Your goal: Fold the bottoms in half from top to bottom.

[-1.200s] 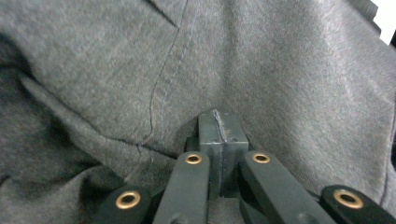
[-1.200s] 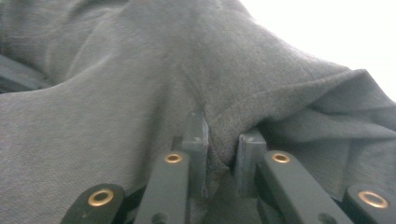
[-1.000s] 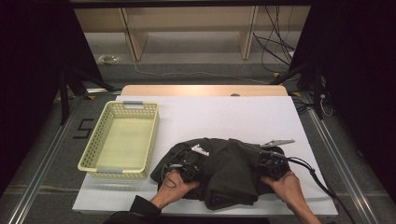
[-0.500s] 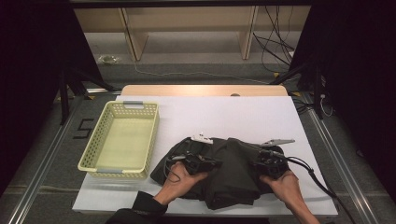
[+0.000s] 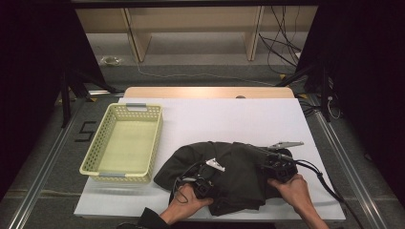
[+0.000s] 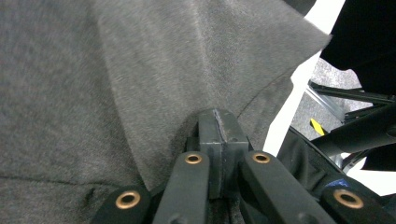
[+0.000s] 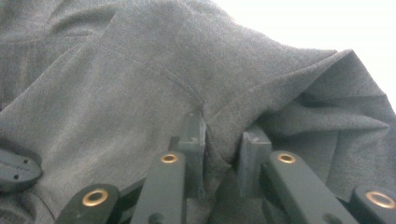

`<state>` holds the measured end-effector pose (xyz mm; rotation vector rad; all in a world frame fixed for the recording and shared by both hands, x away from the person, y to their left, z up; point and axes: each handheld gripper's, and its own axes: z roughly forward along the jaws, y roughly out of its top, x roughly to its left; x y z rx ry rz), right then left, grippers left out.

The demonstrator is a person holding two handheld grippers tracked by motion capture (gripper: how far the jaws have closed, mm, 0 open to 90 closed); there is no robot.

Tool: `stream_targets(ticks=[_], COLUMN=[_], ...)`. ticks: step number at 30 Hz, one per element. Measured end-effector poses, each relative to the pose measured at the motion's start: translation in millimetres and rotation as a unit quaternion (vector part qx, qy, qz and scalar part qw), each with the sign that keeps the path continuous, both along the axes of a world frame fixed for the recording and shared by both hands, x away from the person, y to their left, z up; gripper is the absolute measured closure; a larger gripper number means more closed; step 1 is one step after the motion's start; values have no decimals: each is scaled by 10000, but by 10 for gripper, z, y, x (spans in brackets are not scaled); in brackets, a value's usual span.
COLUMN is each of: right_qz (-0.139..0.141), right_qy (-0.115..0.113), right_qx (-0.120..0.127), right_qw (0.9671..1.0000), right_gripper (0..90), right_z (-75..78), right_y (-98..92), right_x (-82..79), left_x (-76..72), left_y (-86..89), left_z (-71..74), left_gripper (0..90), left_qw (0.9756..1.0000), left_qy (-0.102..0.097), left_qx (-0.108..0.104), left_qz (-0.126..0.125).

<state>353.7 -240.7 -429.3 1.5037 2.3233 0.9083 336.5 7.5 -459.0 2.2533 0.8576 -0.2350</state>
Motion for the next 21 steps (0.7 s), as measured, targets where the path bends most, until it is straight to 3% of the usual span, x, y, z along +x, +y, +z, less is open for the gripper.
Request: stream_targets(ticks=[6,7,10,12,15,16,17,18,19,21], right_qz=[-50,-67,-78,-98,-144,-144,-114,-112,-115,-115], right_qy=[3,11,64,136,225,225,309,356,370,408], right_qx=[-134,-162,-72,-81,-149,-149,-235,-249,-273,-272], right_qw=[9999,9998,9999,9998,9995,9995,9992,9990,9989,9987], right_gripper=[614,505,411,356,315,315,307,305,303,297], right_z=[-18,-39,-63,-91,-163,-163,-213,-228,-251,-266], right_y=[-4,14,48,73,120,120,149,158,170,176], right_x=[-8,-25,-62,-85,-96,-96,-88,-84,-77,-70], left_x=[-51,-49,-51,-54,-29,-29,11,11,59,83], left_y=[13,29,69,165,253,253,302,302,343,351], left_z=[21,59,107,215,279,279,279,279,257,245], left_gripper=[891,886,813,749,635,579,523,487,444,411], left_qw=[9999,9999,9996,9979,9944,9944,9913,9913,9885,9877], left_qy=[-122,-159,-181,-356,-529,-529,-569,-569,-516,-480], left_qx=[68,27,-116,-283,-231,-231,-81,-81,-17,15], left_qz=[-26,54,179,472,890,890,1186,1186,1422,1485])
